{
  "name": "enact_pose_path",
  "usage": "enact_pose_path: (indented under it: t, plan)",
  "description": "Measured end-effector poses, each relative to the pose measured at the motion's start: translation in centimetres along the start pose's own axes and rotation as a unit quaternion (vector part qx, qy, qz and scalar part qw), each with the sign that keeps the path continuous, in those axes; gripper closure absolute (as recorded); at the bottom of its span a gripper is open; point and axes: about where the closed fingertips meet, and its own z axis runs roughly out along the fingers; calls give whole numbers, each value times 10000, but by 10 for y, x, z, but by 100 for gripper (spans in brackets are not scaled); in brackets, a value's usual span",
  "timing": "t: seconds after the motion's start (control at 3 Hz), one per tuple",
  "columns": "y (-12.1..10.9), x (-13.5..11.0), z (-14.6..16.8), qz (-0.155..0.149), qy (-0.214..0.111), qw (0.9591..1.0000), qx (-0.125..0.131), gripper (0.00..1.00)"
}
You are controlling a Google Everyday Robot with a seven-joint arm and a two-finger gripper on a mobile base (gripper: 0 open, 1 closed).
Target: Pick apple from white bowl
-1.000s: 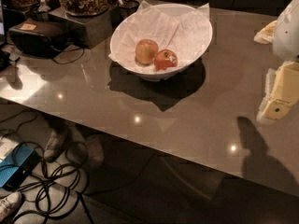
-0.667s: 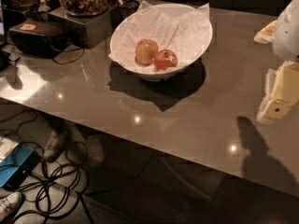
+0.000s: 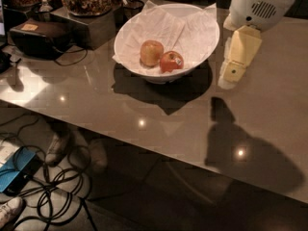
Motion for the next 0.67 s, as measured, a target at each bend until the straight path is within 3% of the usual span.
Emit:
enact_pose_path:
  t: [0.67]
  plan:
    - [-10, -28, 1, -182, -382, 9989, 200, 0]
